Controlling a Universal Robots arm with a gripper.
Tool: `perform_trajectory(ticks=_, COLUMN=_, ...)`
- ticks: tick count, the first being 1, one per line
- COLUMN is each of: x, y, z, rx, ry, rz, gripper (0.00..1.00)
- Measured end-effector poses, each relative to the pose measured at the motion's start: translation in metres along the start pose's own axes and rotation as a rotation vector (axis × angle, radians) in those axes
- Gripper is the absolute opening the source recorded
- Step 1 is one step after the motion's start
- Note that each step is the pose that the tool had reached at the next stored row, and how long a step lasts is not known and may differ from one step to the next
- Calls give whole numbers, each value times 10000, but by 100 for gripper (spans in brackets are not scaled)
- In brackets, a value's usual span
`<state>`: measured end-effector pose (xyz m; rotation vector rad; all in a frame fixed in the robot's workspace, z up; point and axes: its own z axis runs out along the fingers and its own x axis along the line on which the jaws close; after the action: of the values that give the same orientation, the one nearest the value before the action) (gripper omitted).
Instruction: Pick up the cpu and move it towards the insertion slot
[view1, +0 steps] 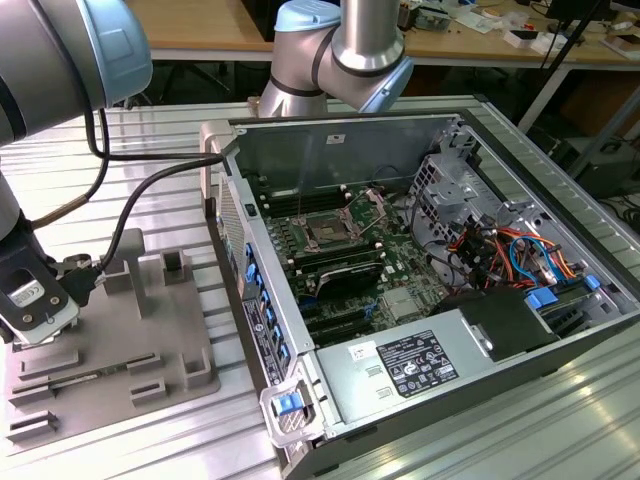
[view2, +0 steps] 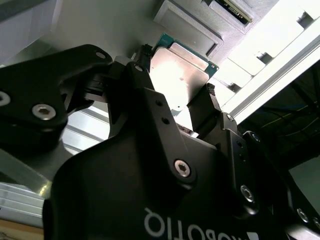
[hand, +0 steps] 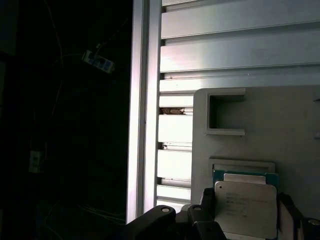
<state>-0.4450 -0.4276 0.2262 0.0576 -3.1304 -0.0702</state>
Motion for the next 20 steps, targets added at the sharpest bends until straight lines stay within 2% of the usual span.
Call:
perform_trajectory(ticks=6, x=0, y=0, z=-3, rx=1, ry=1, rz=0, gripper=55)
perform_trajectory(ticks=16, x=1, y=3, z=-71, rx=0, ry=0, rz=0, gripper=55)
perform_trajectory(ticks=17, x=1, y=6, z=-134, rx=0, ry=0, rz=0, gripper=55)
perform_trajectory(ticks=18, x=2, y=11, z=-242, rx=0, ry=0, rz=0, gripper=55)
perform_trajectory(ticks=19, x=2, y=12, z=-267, rx=0, ry=1, rz=0, gripper=55)
perform_trajectory(ticks=20, x=2, y=12, z=-267, rx=-1, ry=-1, rz=0, gripper=55)
